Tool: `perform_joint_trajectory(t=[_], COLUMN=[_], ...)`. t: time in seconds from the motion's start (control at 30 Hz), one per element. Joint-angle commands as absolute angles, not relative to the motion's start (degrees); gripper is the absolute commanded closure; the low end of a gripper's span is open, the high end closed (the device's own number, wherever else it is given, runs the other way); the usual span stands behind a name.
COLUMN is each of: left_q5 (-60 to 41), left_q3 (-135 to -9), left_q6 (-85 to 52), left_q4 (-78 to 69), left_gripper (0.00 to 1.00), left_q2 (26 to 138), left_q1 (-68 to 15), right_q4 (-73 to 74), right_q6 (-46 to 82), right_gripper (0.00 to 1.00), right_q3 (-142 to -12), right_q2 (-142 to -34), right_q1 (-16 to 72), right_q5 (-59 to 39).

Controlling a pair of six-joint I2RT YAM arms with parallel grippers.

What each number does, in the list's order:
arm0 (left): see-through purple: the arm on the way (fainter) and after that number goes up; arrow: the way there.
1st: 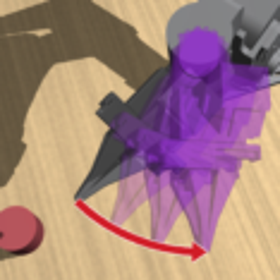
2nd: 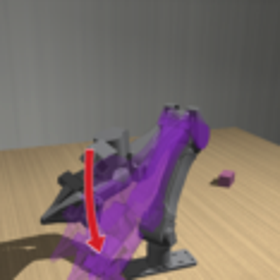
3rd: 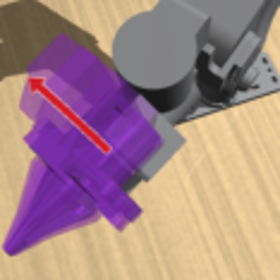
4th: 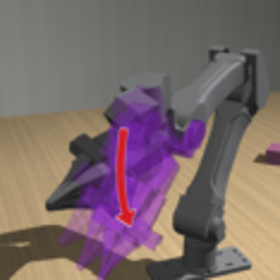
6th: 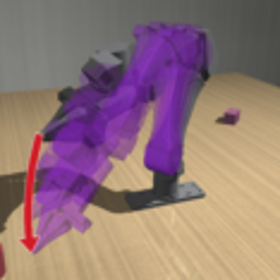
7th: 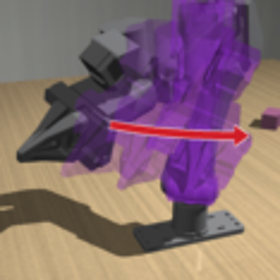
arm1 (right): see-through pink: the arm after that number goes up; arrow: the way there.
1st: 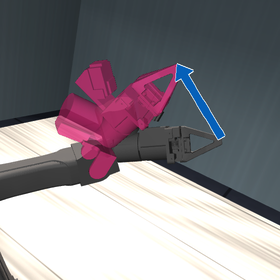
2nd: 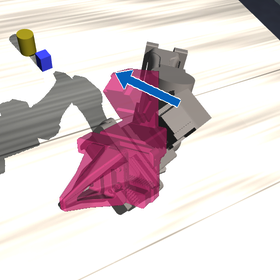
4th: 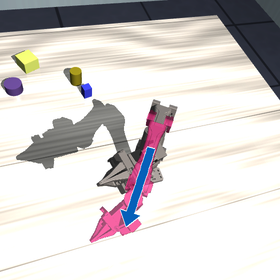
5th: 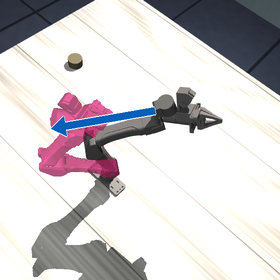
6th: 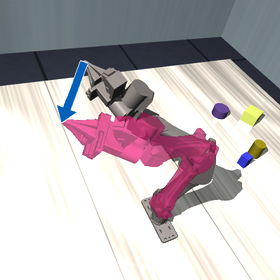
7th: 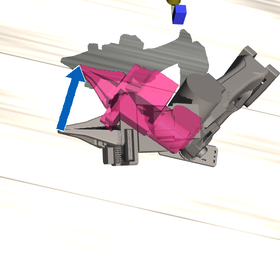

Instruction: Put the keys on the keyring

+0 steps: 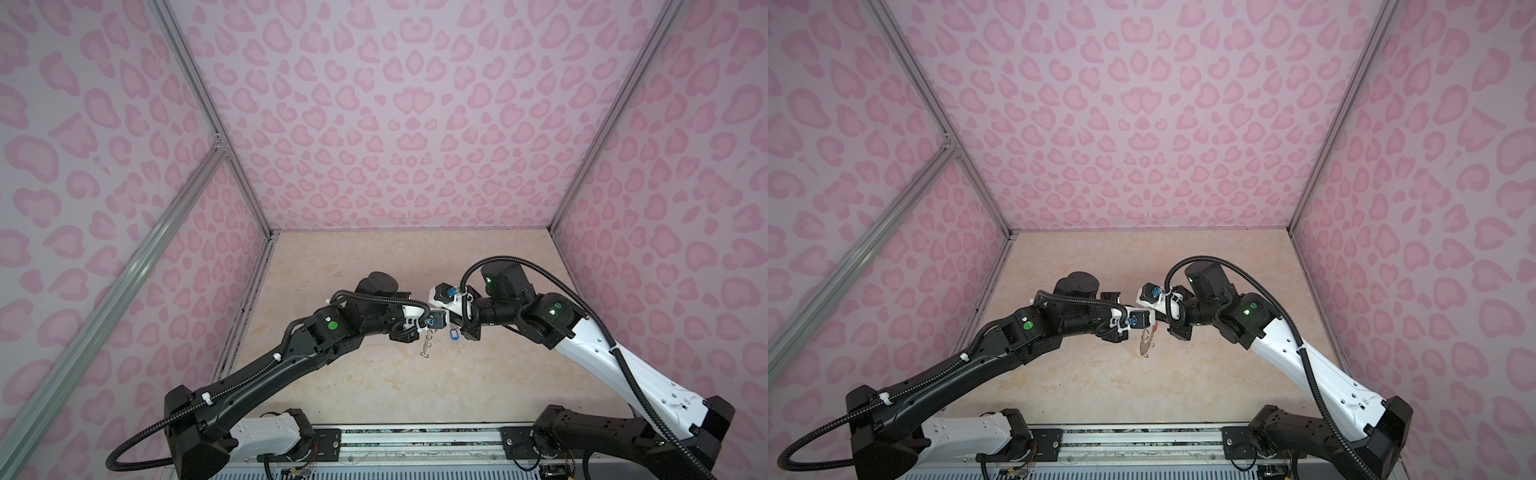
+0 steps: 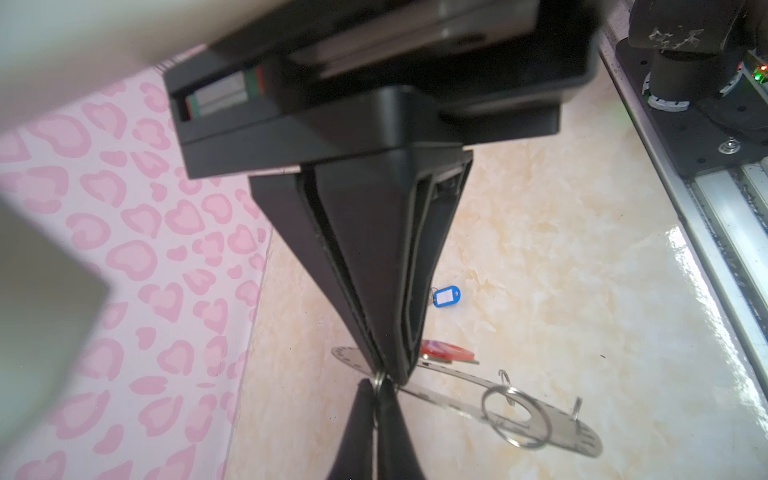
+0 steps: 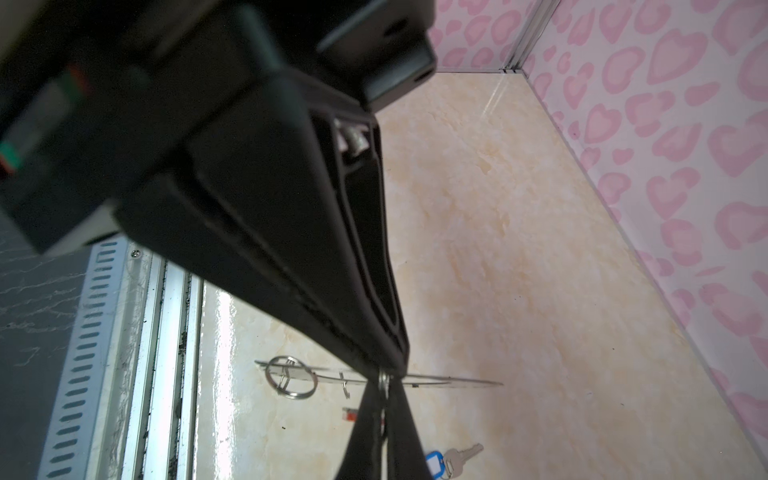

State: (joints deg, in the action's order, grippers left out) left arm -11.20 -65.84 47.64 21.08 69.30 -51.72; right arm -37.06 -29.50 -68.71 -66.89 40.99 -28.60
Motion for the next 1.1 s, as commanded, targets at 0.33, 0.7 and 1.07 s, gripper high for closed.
perform_joint_trajectory(t=[0.33,0.7,1.07], left_q5=[-19.81,-18.19,-18.46], left_q3=[-56.88,-51.94,-51.34], left_q6=[28.48,17.02,15.29], left_q4=[0.02,-13.46,-14.33], left_gripper=[0.97,0.97,0.97], left_q2=[64.41,62.19,61.70], left_q1=[-44.56,-43.32,-43.28], right_q4=[-19.06,-7.06,-2.36], right_q6=[-11.79,-4.54,-6.32], right_gripper=[0.69,0.71,0.69], right_q3=[-55.28,-49.73,-48.74], right_q2=[-55.89,-54.73,-55.28], right_q1=[41.60,47.13,48.85], right_q5=[-18.10,-10.75,-1.30])
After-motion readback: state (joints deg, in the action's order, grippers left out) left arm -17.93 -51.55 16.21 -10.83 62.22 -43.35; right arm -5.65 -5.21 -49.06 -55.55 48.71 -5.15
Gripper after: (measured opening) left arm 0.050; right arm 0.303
